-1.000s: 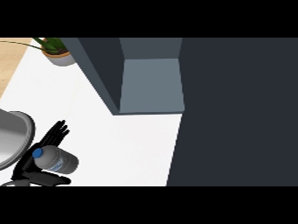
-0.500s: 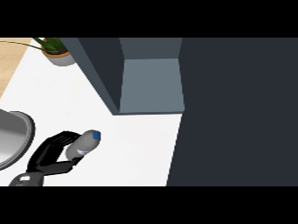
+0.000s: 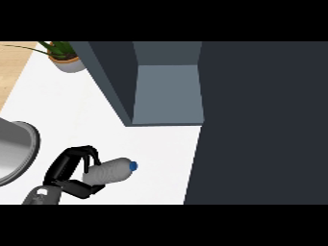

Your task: Pick up the bottled water, place it into the cabinet and close the cabinet

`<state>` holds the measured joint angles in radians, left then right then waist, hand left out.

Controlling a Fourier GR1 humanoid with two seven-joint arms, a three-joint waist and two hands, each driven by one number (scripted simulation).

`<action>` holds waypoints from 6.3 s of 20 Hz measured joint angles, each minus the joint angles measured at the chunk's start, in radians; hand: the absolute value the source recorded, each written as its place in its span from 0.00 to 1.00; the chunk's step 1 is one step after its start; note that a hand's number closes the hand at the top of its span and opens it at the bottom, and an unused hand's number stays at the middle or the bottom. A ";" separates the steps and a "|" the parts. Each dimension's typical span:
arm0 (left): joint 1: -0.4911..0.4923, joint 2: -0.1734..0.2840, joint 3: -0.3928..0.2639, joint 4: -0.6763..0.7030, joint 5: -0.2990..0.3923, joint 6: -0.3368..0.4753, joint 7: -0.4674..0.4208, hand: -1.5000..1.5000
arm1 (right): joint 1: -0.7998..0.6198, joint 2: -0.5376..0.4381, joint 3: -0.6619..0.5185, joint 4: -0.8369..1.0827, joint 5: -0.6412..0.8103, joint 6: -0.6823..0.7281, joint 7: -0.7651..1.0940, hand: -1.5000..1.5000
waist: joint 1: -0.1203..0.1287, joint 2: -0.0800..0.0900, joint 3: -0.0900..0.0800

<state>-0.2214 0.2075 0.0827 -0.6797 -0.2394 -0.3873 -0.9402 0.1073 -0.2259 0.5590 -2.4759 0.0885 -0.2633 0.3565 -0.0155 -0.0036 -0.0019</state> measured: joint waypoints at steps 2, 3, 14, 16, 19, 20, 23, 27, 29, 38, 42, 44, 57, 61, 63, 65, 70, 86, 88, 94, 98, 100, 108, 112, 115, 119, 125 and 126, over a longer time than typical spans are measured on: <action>-0.016 -0.041 0.021 0.000 0.012 0.079 0.002 1.00 | 0.002 -0.006 0.003 0.000 0.000 -0.003 0.000 0.00 | 0.000 0.000 0.000; -0.022 -0.069 0.034 0.004 0.018 0.127 0.005 1.00 | 0.004 -0.007 0.006 0.002 -0.001 -0.005 -0.004 0.00 | 0.000 0.001 0.000; -0.109 -0.197 -0.076 -0.110 0.291 0.373 0.121 1.00 | 0.002 -0.018 0.030 -0.003 0.001 -0.033 0.006 0.00 | 0.002 -0.001 0.001; -0.104 -0.201 -0.121 -0.163 0.343 0.389 0.167 1.00 | 0.002 -0.017 0.030 0.002 0.001 -0.037 -0.002 0.00 | 0.005 -0.001 0.001; -0.118 -0.204 -0.210 -0.229 0.437 0.443 0.240 1.00 | 0.005 -0.024 0.028 0.001 0.000 -0.038 -0.010 0.00 | 0.004 -0.001 0.001; -0.111 -0.205 -0.228 -0.271 0.452 0.458 0.271 1.00 | 0.000 -0.019 0.031 0.002 0.001 -0.045 -0.001 0.00 | 0.006 -0.001 0.002; -0.127 -0.206 -0.297 -0.340 0.502 0.535 0.337 1.00 | 0.004 -0.022 0.050 -0.003 0.004 -0.054 -0.006 0.00 | 0.005 -0.001 0.002; -0.175 -0.207 -0.371 -0.397 0.559 0.630 0.414 1.00 | 0.006 -0.034 0.032 -0.007 0.002 -0.058 -0.001 0.00 | 0.003 0.000 0.002; -0.201 -0.207 -0.399 -0.418 0.575 0.681 0.448 1.00 | 0.029 -0.043 0.043 -0.011 0.001 -0.059 -0.019 0.00 | 0.002 0.000 0.002; -0.384 -0.207 -0.456 -0.349 0.595 0.845 0.564 1.00 | 0.080 -0.076 0.038 -0.011 -0.008 -0.059 -0.078 0.00 | -0.003 0.002 0.002; -0.462 -0.207 -0.459 -0.246 0.665 0.879 0.559 1.00 | 0.078 -0.081 0.032 -0.010 -0.018 -0.050 -0.080 0.00 | -0.009 0.005 0.002; -0.492 -0.207 -0.445 -0.191 0.698 0.883 0.547 1.00 | 0.087 -0.088 0.017 -0.011 -0.025 -0.044 -0.093 0.00 | -0.012 0.006 0.002; -0.668 -0.207 -0.418 0.154 0.804 0.979 0.418 1.00 | 0.162 -0.114 -0.020 -0.014 -0.053 -0.011 -0.172 0.00 | -0.031 0.011 0.002; -0.741 -0.207 -0.402 0.264 0.796 1.014 0.393 1.00 | 0.162 -0.119 -0.037 -0.013 -0.062 0.005 -0.181 0.00 | -0.038 0.015 0.002; -0.760 -0.207 -0.398 0.303 0.804 1.020 0.370 1.00 | 0.161 -0.120 -0.039 -0.012 -0.065 0.012 -0.183 0.00 | -0.044 0.017 0.001; -0.783 -0.206 -0.382 0.349 0.802 1.017 0.352 1.00 | 0.176 -0.126 -0.046 -0.013 -0.069 0.022 -0.201 0.00 | -0.045 0.017 0.002; -0.839 -0.205 -0.371 0.450 0.780 1.026 0.323 0.00 | 0.187 -0.125 -0.044 -0.011 -0.075 0.036 -0.222 0.00 | -0.054 0.022 0.001; -0.919 -0.199 -0.303 0.559 0.793 0.952 0.276 0.00 | 0.174 -0.109 -0.056 -0.001 -0.094 0.069 -0.245 0.00 | -0.064 0.030 0.001; -0.932 -0.202 -0.305 0.567 0.785 0.951 0.269 0.00 | 0.172 -0.103 -0.054 -0.001 -0.094 0.066 -0.243 0.00 | -0.065 0.030 0.001; -0.943 -0.206 -0.299 0.542 0.783 0.871 0.246 0.00 | 0.183 -0.106 -0.068 -0.005 -0.096 0.071 -0.238 0.00 | -0.059 0.024 0.001; -0.937 -0.205 -0.295 0.497 0.797 0.734 0.234 0.00 | 0.184 -0.102 -0.063 -0.001 -0.096 0.072 -0.241 0.00 | -0.054 0.021 0.001; -0.937 -0.206 -0.292 0.474 0.805 0.680 0.241 0.00 | 0.189 -0.103 -0.074 -0.004 -0.096 0.071 -0.238 0.00 | -0.046 0.017 0.001; -0.845 -0.208 -0.338 0.308 0.872 0.593 0.276 0.00 | 0.206 -0.110 -0.073 -0.006 -0.091 0.072 -0.233 0.00 | -0.018 0.004 0.002; -0.753 -0.208 -0.403 0.147 0.900 0.622 0.328 1.00 | 0.217 -0.102 -0.051 -0.004 -0.083 0.063 -0.235 0.00 | -0.001 -0.002 0.002; -0.657 -0.207 -0.451 0.011 0.897 0.650 0.364 1.00 | 0.200 -0.106 -0.057 -0.008 -0.081 0.060 -0.215 0.00 | 0.015 -0.005 0.002; -0.527 -0.174 -0.490 -0.177 0.883 0.681 0.428 1.00 | 0.186 -0.131 -0.061 -0.007 -0.075 0.070 -0.206 0.00 | 0.030 -0.009 0.002; -0.309 -0.108 -0.561 -0.422 0.857 0.702 0.478 1.00 | 0.151 -0.220 -0.033 -0.006 -0.069 0.141 -0.148 1.00 | 0.040 -0.009 0.002; -0.270 -0.090 -0.567 -0.465 0.855 0.703 0.481 1.00 | 0.143 -0.231 -0.024 -0.008 -0.069 0.152 -0.130 1.00 | 0.039 -0.009 0.001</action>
<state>-0.4919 0.1179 -0.4845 -1.1448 0.6153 0.3153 -0.4588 0.2499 -0.4565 0.5350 -2.4835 0.0196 -0.1115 0.2263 0.0240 -0.0124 -0.0005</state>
